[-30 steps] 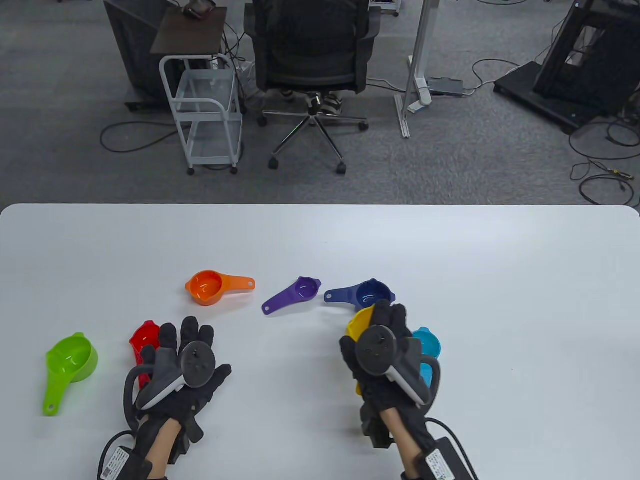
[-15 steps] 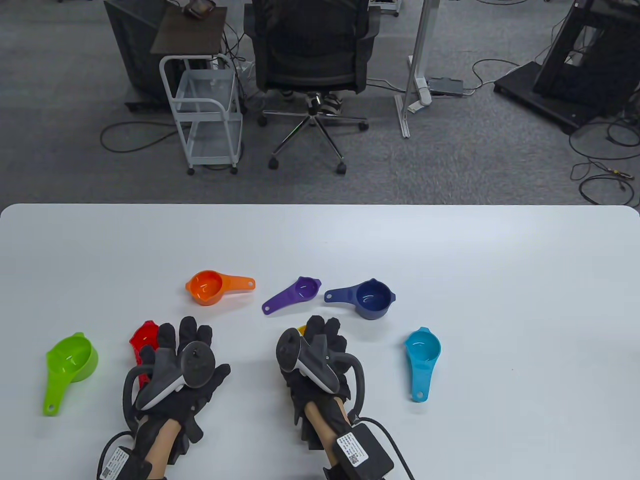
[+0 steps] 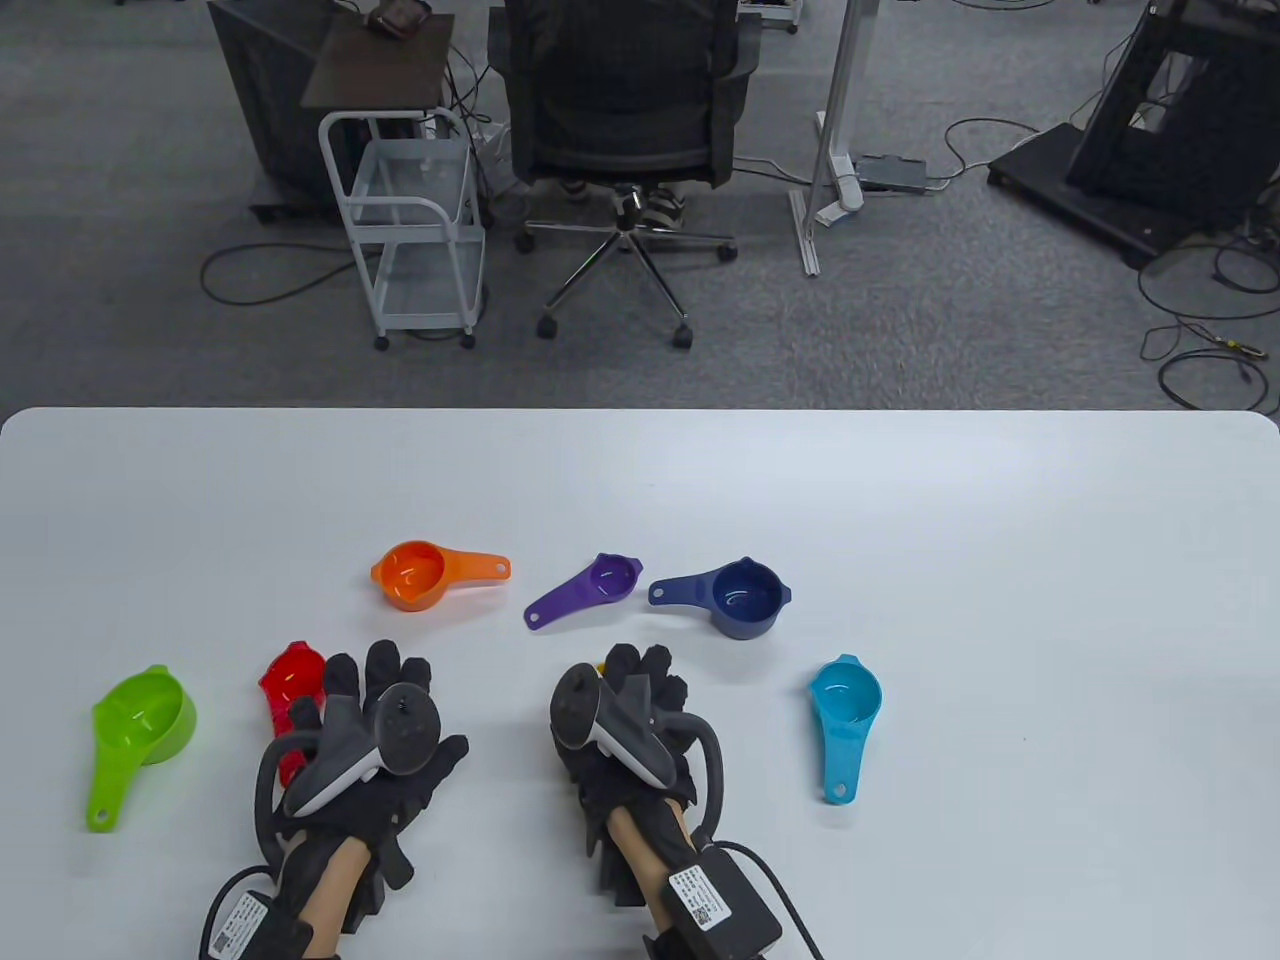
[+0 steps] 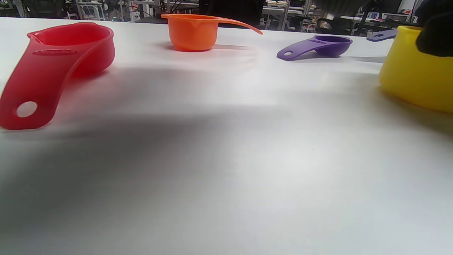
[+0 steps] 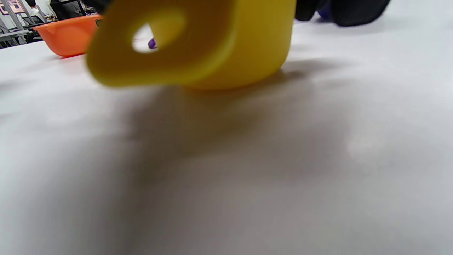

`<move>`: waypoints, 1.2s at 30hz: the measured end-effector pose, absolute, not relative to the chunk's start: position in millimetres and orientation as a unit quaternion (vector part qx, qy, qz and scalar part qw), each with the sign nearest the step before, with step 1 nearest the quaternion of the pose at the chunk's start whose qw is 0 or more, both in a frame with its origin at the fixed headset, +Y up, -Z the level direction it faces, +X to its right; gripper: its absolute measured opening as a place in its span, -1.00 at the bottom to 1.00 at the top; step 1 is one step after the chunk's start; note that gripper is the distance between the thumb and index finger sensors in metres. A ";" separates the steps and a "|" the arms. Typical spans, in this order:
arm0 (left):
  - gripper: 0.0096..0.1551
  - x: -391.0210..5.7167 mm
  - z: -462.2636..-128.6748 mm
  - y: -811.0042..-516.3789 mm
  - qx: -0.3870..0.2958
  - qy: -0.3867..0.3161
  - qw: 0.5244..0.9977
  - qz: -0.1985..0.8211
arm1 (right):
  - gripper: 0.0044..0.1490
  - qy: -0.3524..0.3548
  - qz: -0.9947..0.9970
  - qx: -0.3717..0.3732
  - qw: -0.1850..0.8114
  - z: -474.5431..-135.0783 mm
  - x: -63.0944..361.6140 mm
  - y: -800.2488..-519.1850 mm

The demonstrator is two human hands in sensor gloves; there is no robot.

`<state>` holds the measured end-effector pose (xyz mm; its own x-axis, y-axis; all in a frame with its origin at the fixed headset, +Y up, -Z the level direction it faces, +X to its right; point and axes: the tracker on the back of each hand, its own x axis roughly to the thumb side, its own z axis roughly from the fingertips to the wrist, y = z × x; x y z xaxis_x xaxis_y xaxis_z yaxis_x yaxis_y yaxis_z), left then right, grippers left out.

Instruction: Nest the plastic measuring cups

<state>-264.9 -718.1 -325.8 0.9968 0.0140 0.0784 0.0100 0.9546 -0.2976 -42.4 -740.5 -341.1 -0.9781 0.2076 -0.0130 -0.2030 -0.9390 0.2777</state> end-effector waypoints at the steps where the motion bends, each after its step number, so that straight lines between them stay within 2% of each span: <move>1: 0.06 -264.5 -325.6 -718.0 -0.151 -0.040 0.988 0.001 | 0.20 0.138 0.985 0.008 0.106 -341.0 -42.2 -740.8; 10: 0.06 -263.2 -325.0 -717.5 -0.160 -0.038 0.986 -0.001 | 0.23 0.125 0.987 0.015 0.100 -340.2 -39.7 -740.8; 15: 0.06 -264.5 -324.5 -715.4 -0.155 -0.040 0.987 0.004 | 0.25 0.068 0.989 0.043 0.127 -334.8 -24.2 -714.6; 18: 0.06 -265.0 -324.6 -715.4 -0.154 -0.041 0.987 0.005 | 0.25 0.025 0.993 0.063 0.098 -326.9 -6.6 -696.6; 21: 0.07 -265.1 -324.5 -715.6 -0.155 -0.043 0.987 0.007 | 0.27 0.020 0.997 0.058 0.055 -319.0 14.7 -689.1; 26: 0.07 -265.1 -324.2 -715.9 -0.153 -0.045 0.987 0.007 | 0.25 0.007 0.999 0.053 -0.006 -308.8 63.0 -696.5; 30: 0.07 -264.8 -324.0 -716.0 -0.154 -0.046 0.987 0.007 | 0.24 0.023 0.999 0.033 0.010 -309.1 91.1 -716.0; 31: 0.07 -264.7 -323.9 -715.9 -0.154 -0.046 0.987 0.005 | 0.25 0.049 0.998 0.025 0.018 -310.9 95.5 -718.7; 33: 0.07 -265.6 -324.5 -713.8 -0.153 -0.044 0.987 0.002 | 0.25 0.043 0.999 0.017 0.023 -311.1 100.0 -718.1; 35: 0.08 -272.8 -328.4 -698.8 -0.133 -0.039 0.990 -0.018 | 0.25 0.030 0.999 0.018 0.025 -309.0 102.8 -716.6; 36: 0.08 -282.1 -330.3 -686.2 -0.101 -0.029 0.993 -0.050 | 0.25 0.030 0.999 0.019 0.024 -307.1 103.8 -716.9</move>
